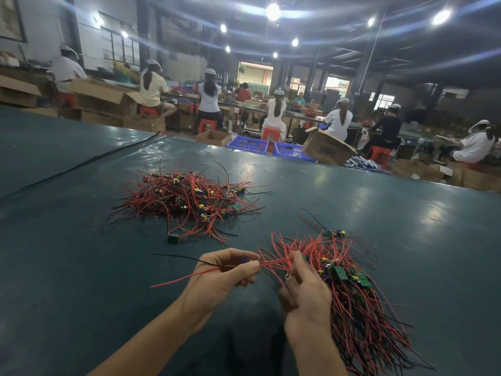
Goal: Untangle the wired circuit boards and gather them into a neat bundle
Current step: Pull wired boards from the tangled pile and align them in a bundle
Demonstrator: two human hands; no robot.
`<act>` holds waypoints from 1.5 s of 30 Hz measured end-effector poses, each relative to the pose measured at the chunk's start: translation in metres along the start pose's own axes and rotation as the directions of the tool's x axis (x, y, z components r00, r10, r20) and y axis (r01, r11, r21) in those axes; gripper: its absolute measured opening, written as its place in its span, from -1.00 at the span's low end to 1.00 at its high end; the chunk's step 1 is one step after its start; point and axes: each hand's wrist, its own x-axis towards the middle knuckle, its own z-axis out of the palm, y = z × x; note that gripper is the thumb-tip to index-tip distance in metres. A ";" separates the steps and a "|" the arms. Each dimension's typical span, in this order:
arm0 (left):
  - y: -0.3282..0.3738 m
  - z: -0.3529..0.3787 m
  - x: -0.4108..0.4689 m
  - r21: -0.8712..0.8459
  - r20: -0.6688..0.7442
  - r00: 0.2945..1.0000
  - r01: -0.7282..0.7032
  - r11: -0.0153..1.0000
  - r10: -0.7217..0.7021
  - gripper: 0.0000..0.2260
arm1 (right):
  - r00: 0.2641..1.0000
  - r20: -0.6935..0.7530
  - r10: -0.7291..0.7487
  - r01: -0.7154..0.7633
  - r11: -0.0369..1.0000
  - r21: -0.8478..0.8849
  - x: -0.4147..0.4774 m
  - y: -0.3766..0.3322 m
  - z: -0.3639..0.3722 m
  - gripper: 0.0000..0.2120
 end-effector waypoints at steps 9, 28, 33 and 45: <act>0.003 -0.002 0.000 0.013 -0.007 1.000 -0.030 0.999 0.030 -0.73 | 0.995 0.029 -0.100 0.101 0.995 -0.019 0.001 -0.006 -0.004 -0.86; -0.003 -0.001 0.001 0.237 -0.039 0.992 -0.107 0.966 0.119 -0.86 | 0.991 0.011 -0.134 0.134 0.984 -0.119 0.008 -0.007 -0.013 -0.86; -0.012 -0.003 0.003 0.391 0.030 0.971 -0.228 0.892 0.235 -0.80 | 0.948 0.306 -0.086 0.217 0.879 -0.425 -0.007 0.013 0.003 -0.76; -0.023 -0.048 0.019 0.921 0.351 0.899 -0.383 0.078 0.262 -0.44 | 0.876 0.325 -0.357 0.478 0.542 -0.691 0.007 0.005 -0.017 -0.66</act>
